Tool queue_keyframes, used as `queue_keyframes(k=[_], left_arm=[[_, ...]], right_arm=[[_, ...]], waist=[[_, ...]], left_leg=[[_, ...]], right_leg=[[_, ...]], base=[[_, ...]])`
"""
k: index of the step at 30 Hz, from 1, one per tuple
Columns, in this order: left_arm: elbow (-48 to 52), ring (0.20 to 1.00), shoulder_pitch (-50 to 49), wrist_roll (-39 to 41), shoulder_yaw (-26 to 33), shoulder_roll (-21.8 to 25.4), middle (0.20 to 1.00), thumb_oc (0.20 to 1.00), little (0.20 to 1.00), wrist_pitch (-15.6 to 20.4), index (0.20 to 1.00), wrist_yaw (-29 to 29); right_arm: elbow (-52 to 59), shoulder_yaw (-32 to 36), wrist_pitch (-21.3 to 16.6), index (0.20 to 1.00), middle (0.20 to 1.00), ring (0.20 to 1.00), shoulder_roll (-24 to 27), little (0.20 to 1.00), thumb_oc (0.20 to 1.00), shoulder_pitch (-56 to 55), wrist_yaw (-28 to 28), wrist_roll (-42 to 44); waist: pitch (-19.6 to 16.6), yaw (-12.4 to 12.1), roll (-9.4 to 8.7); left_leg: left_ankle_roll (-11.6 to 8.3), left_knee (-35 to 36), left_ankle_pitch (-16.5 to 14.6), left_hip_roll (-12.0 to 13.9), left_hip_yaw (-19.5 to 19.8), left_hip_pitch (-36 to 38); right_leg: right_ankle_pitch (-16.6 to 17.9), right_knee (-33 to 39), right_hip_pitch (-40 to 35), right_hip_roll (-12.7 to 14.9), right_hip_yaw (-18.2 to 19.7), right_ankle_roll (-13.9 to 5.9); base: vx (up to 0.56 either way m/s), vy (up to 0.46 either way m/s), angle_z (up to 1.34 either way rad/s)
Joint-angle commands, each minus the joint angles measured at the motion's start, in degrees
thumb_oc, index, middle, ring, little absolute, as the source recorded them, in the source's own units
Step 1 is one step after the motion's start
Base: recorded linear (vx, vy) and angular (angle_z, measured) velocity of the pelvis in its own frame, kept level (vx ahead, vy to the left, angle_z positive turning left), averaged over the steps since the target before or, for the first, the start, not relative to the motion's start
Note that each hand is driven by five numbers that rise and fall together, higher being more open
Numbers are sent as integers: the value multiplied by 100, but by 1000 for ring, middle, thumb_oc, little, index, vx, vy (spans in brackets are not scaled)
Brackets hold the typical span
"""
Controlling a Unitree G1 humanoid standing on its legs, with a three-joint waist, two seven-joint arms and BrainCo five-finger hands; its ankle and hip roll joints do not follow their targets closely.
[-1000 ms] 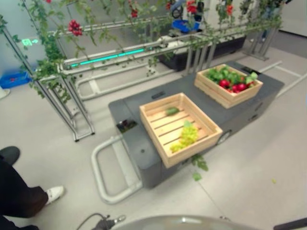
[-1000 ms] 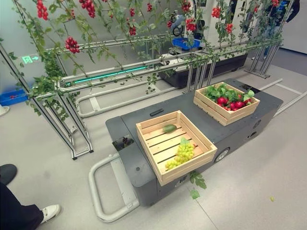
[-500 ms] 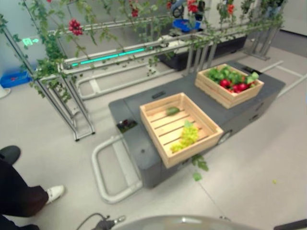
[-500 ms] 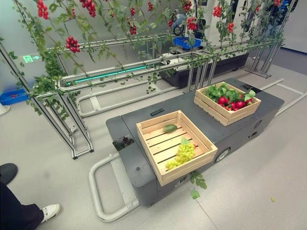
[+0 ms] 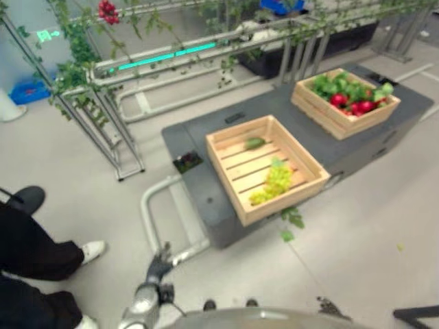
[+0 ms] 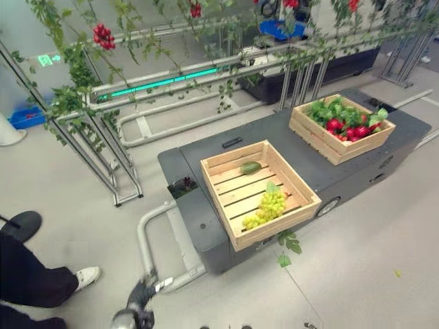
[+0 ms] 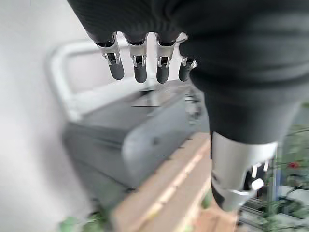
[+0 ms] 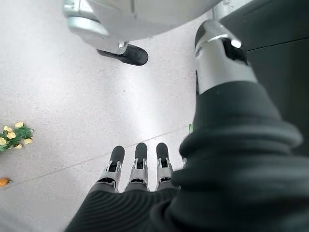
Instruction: Pick up the fruits from the basket on one side to the basket on the other side
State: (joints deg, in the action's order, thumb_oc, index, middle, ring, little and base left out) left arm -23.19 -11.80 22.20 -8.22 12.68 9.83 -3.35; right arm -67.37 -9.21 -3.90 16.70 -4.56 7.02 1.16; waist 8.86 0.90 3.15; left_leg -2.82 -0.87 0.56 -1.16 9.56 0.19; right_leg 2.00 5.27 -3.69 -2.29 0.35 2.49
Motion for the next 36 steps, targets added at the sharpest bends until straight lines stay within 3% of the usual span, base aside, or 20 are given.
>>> queue_keyframes(k=[1,3,6,8,10,11,12,14,18,21,26,28,30,31,32,34,36], left_arm=[[611,1000,94,608,346,193,1000,1000,1000,331,1000,220],[855,1000,120,676,374,227,1000,1000,1000,327,1000,239],[1321,1000,255,955,407,159,1000,1000,1000,320,1000,231],[1493,1000,371,1101,424,159,1000,1000,1000,257,1000,263],[1677,1000,459,1160,402,208,1000,1000,1000,212,1000,271],[1725,1000,510,1152,401,258,1000,1000,1000,226,1000,265],[1724,1000,511,1152,402,260,1000,1000,1000,225,1000,265],[1836,1000,701,1053,381,419,1000,1000,1000,206,1000,151],[2085,1000,977,462,470,801,1000,1000,1000,196,1000,-18],[2162,1000,1166,133,503,1032,1000,1000,1000,210,1000,-151],[2265,1000,1628,-189,477,1439,1000,1000,1000,218,1000,-351],[2266,1000,2119,-416,297,1800,1000,1000,1000,147,1000,-388],[2191,1000,2630,-509,46,2012,1000,1000,1000,96,1000,-429],[2100,1000,2933,-589,-110,2100,1000,1000,1000,59,1000,-483],[1920,1000,3737,-777,-465,2328,1000,1000,1000,49,1000,-596],[1683,1000,4035,-878,-641,2328,1000,1000,1000,49,1000,-662],[1404,1000,4511,-1007,-885,2466,1000,1000,1000,-17,1000,-713]], right_arm=[[-44,181,-122,1000,1000,1000,190,1000,1000,89,53,63],[-56,219,-127,1000,1000,1000,235,1000,1000,90,41,87],[-92,268,-111,1000,1000,1000,294,1000,1000,128,54,127],[-150,277,-92,1000,1000,1000,330,1000,1000,200,70,159],[-212,247,-68,1000,1000,1000,343,1000,1000,283,73,155],[-246,207,-61,1000,1000,1000,351,1000,1000,319,54,145],[-249,206,-63,1000,1000,1000,349,1000,1000,322,54,146],[-308,67,-39,1000,1000,1000,330,1000,1000,400,38,111],[-315,-34,-48,1000,1000,1000,204,1000,1000,514,22,128],[-283,-49,-49,1000,1000,1000,169,1000,1000,554,21,152],[-286,-161,-7,1000,1000,1000,123,1000,1000,668,-23,151],[-261,-183,-6,1000,1000,1000,78,1000,1000,732,-62,235],[-187,-202,-22,1000,1000,1000,79,1000,1000,810,-67,292],[-105,-216,-29,1000,1000,1000,94,1000,1000,865,-55,331],[184,-217,-72,1000,1000,1000,183,1000,1000,1077,14,464],[185,-192,-102,1000,1000,1000,176,1000,1000,1104,39,542],[135,-149,-86,1000,1000,1000,206,1000,1000,1134,65,640]], waist=[[106,-60,-358],[173,-58,-368],[371,-95,-345],[366,-110,-300],[344,-138,-206],[346,-157,-178],[342,-161,-189],[391,-273,-185],[174,-391,-128],[75,-383,-200],[-71,-446,-352],[-123,-477,-488],[-71,-430,-517],[10,-368,-484],[426,-81,-294],[452,-46,-218],[453,0,-142]], left_leg=[[-195,-1457,-864,-427,10,-510],[-256,-1777,-873,-485,2,-696],[-469,-2198,-520,-576,-48,-1174],[-396,-1963,-496,-503,-247,-1431],[-302,-1383,-152,-331,-326,-1582],[-303,-1053,59,-232,-365,-1703],[-303,-1022,73,-236,-373,-1689],[-329,-417,426,28,-541,-2172],[-329,38,843,222,-582,-1838],[-328,86,881,238,-683,-1718],[-162,-43,687,176,-869,-1683],[-14,-240,449,109,-959,-1710],[57,-298,329,82,-955,-1680],[92,-304,280,95,-914,-1639],[89,-410,270,131,-817,-1614],[82,-476,213,154,-754,-1663],[64,-308,154,180,-695,-1444]], right_leg=[[-846,-310,-10,303,-73,-490],[-847,-295,-36,345,-120,-479],[-858,-273,-123,411,-229,-442],[-883,-265,-147,419,-255,-442],[-860,-270,-112,288,-201,-449],[-870,-266,-98,218,-165,-457],[-877,-271,-93,227,-158,-456],[-1002,-251,-198,120,-60,-485],[-1252,-106,-494,-48,194,-466],[-1305,-39,-565,68,230,-512],[-1392,-66,-597,382,347,-678],[-1471,-601,-430,544,417,-843],[-1364,-1313,-41,535,455,-1044],[-1201,-1814,284,477,443,-1129],[-826,-2653,1233,250,605,-1251],[-1035,-2705,1390,228,638,-1234],[-1104,-2081,1480,472,390,-1137]], base=[[-68,-63,23],[-59,-25,25],[-70,-10,18],[20,-4,24],[113,18,20],[101,20,3],[172,18,-2],[222,5,7],[179,50,1],[167,122,-56],[108,115,-26],[153,134,-24],[64,124,-2],[-198,171,-1],[-207,131,-2],[-53,86,13],[162,26,-13]])
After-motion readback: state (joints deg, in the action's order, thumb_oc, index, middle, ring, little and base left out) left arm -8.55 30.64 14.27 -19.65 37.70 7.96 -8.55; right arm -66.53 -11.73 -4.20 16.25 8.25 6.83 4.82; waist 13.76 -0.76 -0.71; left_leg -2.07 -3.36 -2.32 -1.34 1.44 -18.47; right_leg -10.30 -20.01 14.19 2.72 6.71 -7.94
